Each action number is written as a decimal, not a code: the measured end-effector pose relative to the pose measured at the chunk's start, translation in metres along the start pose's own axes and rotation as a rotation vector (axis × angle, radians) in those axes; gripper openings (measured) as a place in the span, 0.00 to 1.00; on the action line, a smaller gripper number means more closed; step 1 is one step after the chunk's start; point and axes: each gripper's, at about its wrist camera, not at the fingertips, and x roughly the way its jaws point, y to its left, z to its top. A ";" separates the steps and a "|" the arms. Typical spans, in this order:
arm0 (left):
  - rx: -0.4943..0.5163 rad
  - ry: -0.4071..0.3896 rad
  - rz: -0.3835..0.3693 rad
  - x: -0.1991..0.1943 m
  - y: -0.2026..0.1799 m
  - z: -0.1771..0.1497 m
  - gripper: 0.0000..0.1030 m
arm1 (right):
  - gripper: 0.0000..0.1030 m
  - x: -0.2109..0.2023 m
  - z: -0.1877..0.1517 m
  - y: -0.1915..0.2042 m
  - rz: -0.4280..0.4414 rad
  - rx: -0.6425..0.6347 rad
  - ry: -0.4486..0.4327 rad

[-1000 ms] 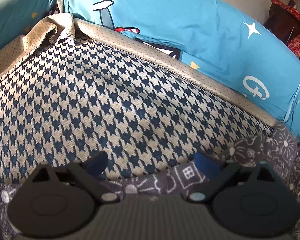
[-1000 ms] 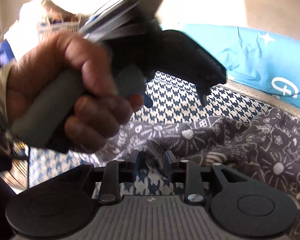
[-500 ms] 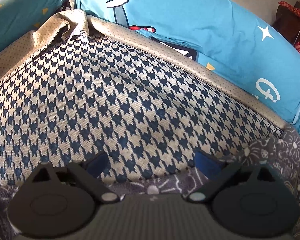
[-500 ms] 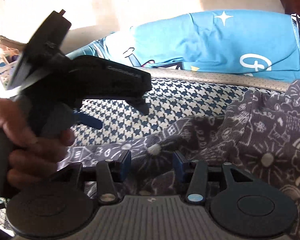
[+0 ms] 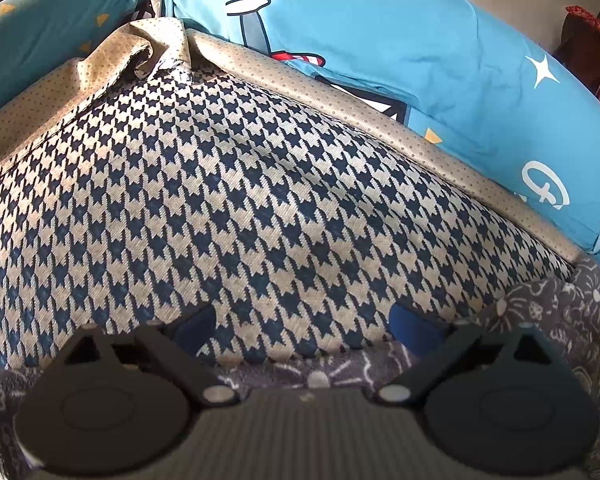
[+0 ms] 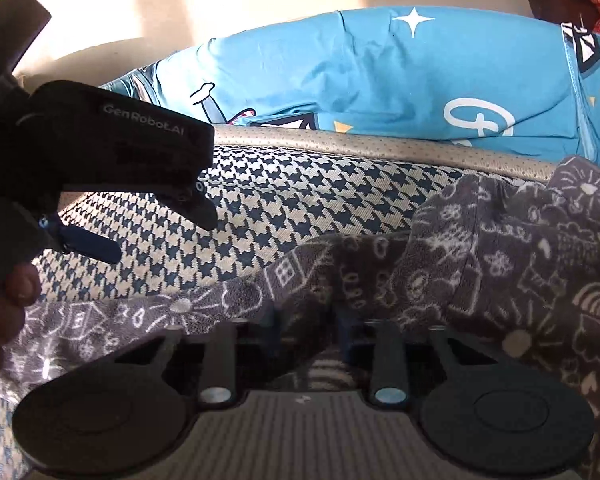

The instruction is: Fold clothes

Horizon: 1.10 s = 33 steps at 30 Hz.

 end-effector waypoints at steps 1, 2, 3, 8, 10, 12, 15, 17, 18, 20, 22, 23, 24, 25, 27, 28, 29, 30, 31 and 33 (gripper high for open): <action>0.000 -0.003 0.001 0.000 0.000 0.000 0.95 | 0.10 0.001 0.000 -0.001 0.011 -0.003 -0.002; -0.001 -0.005 0.002 -0.001 0.000 0.000 0.95 | 0.09 -0.002 0.000 -0.001 0.030 -0.001 -0.026; 0.001 -0.010 0.008 -0.002 0.000 0.001 0.95 | 0.08 -0.005 0.001 -0.001 0.050 0.000 -0.052; 0.020 -0.023 0.057 -0.002 -0.002 0.001 0.95 | 0.09 -0.014 0.008 0.002 0.092 -0.012 -0.142; 0.012 -0.026 0.058 -0.004 0.000 0.003 0.95 | 0.11 -0.005 0.007 0.005 0.083 -0.044 -0.072; 0.004 -0.042 0.059 -0.008 0.003 0.006 0.95 | 0.13 -0.008 0.005 0.003 0.051 -0.026 -0.076; 0.004 -0.061 0.053 -0.017 0.005 0.010 0.95 | 0.18 -0.020 0.006 0.004 0.028 -0.008 -0.114; -0.003 -0.070 0.048 -0.021 0.009 0.013 0.95 | 0.19 -0.031 0.008 0.011 0.053 -0.037 -0.146; -0.011 -0.072 0.047 -0.022 0.012 0.014 0.95 | 0.19 -0.036 0.009 0.015 0.065 -0.052 -0.162; -0.027 -0.078 0.045 -0.025 0.019 0.018 0.95 | 0.19 -0.043 0.008 0.026 0.116 -0.091 -0.169; -0.042 -0.084 0.042 -0.028 0.025 0.021 0.95 | 0.19 -0.045 0.007 0.038 0.197 -0.128 -0.145; -0.050 -0.087 0.041 -0.029 0.029 0.023 0.95 | 0.19 -0.046 0.005 0.044 0.226 -0.147 -0.132; -0.058 -0.090 0.040 -0.030 0.032 0.025 0.95 | 0.19 -0.046 0.002 0.050 0.243 -0.164 -0.115; -0.066 -0.093 0.038 -0.032 0.035 0.026 0.95 | 0.21 -0.045 -0.002 0.057 0.260 -0.181 -0.099; -0.079 -0.095 0.035 -0.034 0.042 0.029 0.95 | 0.27 -0.040 -0.007 0.066 0.289 -0.205 -0.048; -0.085 -0.095 0.033 -0.034 0.045 0.030 0.95 | 0.31 -0.038 -0.009 0.070 0.304 -0.214 -0.027; -0.090 -0.095 0.031 -0.034 0.048 0.030 0.95 | 0.33 -0.038 -0.012 0.073 0.314 -0.226 -0.017; -0.092 -0.092 0.029 -0.035 0.049 0.030 0.95 | 0.39 -0.039 -0.014 0.077 0.321 -0.243 -0.007; -0.093 -0.090 0.027 -0.035 0.051 0.030 0.95 | 0.42 -0.039 -0.016 0.081 0.323 -0.265 0.002; -0.094 -0.086 0.021 -0.036 0.052 0.030 0.95 | 0.45 -0.043 -0.021 0.089 0.316 -0.308 0.005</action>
